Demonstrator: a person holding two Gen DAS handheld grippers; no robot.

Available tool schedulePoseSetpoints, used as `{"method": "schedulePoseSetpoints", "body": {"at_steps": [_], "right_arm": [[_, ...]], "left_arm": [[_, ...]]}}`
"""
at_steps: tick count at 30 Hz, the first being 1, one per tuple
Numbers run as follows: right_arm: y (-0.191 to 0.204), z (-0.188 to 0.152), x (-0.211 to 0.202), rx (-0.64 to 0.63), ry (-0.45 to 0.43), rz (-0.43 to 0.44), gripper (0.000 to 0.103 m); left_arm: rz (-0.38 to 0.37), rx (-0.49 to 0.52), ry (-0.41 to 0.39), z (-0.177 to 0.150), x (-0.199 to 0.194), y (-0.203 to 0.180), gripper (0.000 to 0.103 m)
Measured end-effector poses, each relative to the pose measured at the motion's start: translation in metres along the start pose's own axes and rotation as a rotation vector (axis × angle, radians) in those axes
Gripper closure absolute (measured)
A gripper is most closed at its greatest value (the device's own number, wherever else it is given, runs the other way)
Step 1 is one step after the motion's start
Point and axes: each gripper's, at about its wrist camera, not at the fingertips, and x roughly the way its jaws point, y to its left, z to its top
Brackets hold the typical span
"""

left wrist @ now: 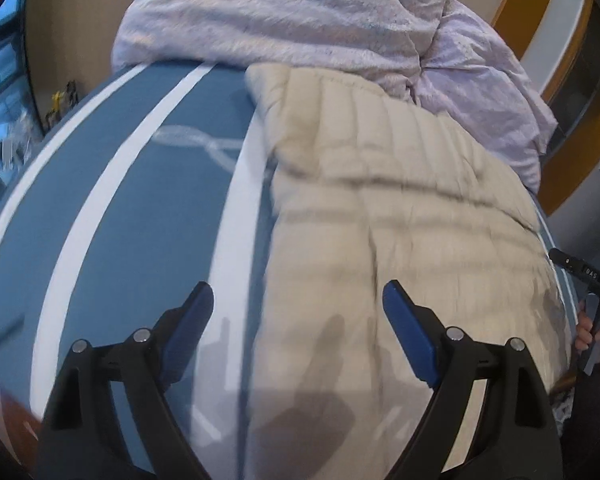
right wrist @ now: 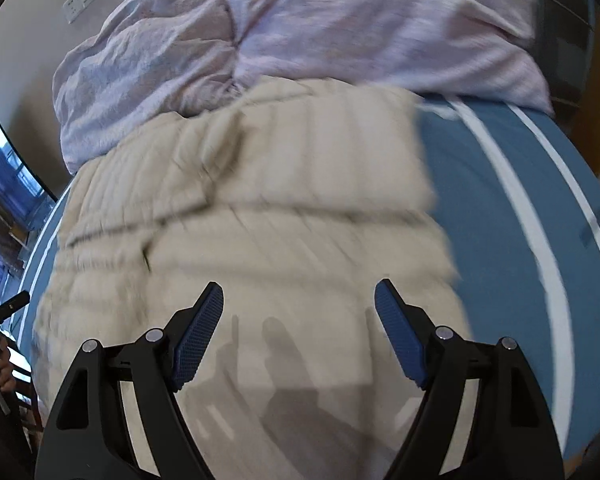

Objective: Fold large clothes

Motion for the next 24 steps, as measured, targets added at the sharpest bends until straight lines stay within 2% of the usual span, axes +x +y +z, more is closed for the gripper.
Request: {"method": "schedulePoseSetpoints", "body": {"at_steps": [6, 10, 19, 21, 23, 24], "right_arm": [[-0.059, -0.067, -0.044, 0.086, -0.007, -0.019, 0.023], [-0.085, -0.101, -0.059, 0.158, -0.021, 0.019, 0.023], [-0.081, -0.129, -0.063, 0.153, -0.049, 0.104, 0.027], [-0.079, -0.131, -0.063, 0.149, -0.052, 0.135, 0.033], [-0.077, -0.136, -0.062, 0.148, -0.046, 0.177, 0.044], [-0.075, -0.137, -0.062, 0.144, -0.046, 0.184, 0.045]], "left_arm": [[-0.061, -0.058, 0.005, -0.053, -0.024, 0.027, 0.017], [-0.113, -0.076, 0.003, -0.077, -0.028, 0.029, 0.023], [-0.176, -0.074, -0.030, -0.100, -0.038, 0.021, 0.035], [-0.192, -0.080, -0.034, -0.104, -0.038, 0.018, 0.038], [-0.206, -0.086, -0.035, -0.106, -0.038, 0.016, 0.041], [-0.212, -0.087, -0.035, -0.107, -0.038, 0.015, 0.042]]}}
